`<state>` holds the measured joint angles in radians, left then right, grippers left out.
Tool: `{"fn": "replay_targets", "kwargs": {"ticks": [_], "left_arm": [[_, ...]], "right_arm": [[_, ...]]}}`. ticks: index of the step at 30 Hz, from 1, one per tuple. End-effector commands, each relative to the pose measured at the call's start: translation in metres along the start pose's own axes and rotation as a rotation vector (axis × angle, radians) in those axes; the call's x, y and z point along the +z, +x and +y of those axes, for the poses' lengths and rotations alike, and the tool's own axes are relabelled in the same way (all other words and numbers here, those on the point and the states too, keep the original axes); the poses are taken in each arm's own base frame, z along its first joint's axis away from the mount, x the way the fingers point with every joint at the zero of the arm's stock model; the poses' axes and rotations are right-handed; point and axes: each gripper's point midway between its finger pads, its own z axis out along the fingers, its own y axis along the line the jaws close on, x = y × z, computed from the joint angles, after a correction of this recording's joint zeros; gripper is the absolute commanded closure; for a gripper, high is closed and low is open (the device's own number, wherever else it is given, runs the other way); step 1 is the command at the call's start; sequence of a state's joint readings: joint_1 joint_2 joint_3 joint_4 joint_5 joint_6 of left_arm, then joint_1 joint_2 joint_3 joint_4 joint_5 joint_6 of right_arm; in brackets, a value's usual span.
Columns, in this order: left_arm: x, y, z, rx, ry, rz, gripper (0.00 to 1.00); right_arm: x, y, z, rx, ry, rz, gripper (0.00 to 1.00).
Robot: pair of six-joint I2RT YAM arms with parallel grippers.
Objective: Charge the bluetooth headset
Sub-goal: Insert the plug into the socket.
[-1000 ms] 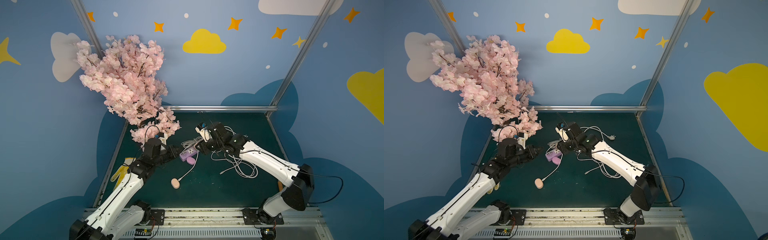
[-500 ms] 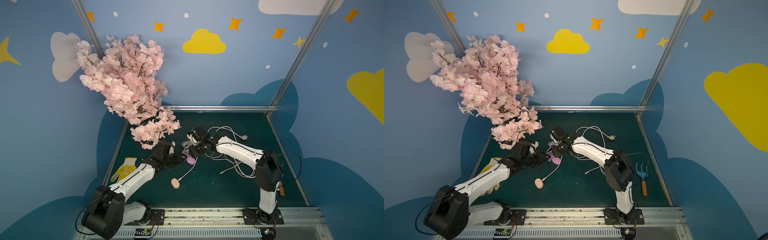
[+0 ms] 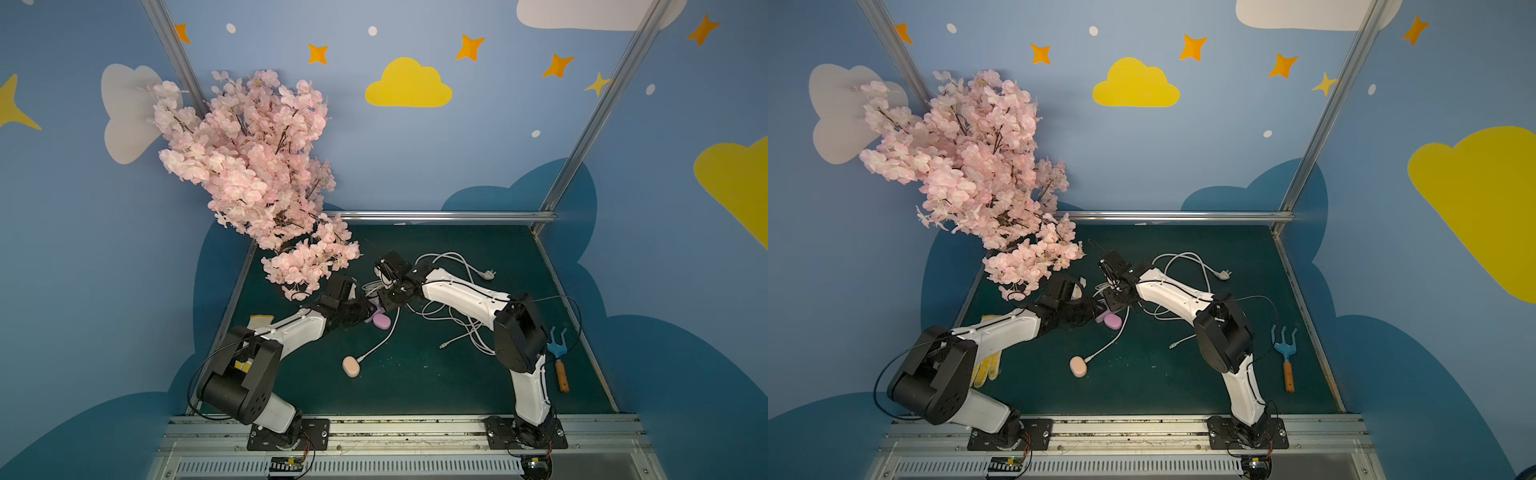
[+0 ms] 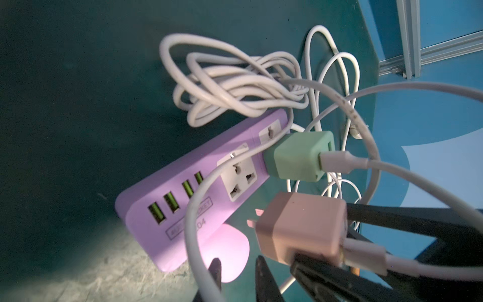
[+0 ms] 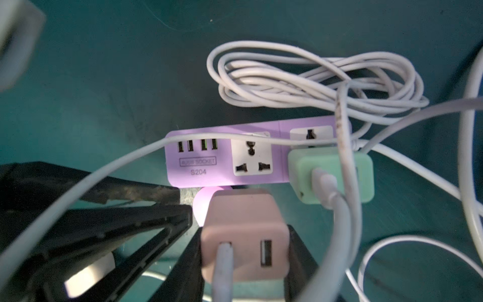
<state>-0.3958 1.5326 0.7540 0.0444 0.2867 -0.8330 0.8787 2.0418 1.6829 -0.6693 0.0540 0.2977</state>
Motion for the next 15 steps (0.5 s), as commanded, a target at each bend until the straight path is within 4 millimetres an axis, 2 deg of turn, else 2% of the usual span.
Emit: {"fn": "replay_targets", "kwargs": {"ticks": [1,8,15], "left_arm": [[0.006,-0.009,-0.001,0.041,-0.011,-0.021,0.77],[0.009,-0.011,0.017,0.068,-0.107,-0.040,0.81],[0.013,-0.011,0.028,0.083,-0.156,-0.041,0.83]], "right_arm": [[-0.002,-0.010,-0.005,-0.009,0.013,-0.063,1.00],[0.001,-0.016,-0.006,-0.034,0.029,-0.115,1.00],[-0.009,-0.025,-0.005,-0.044,0.039,-0.158,1.00]]}}
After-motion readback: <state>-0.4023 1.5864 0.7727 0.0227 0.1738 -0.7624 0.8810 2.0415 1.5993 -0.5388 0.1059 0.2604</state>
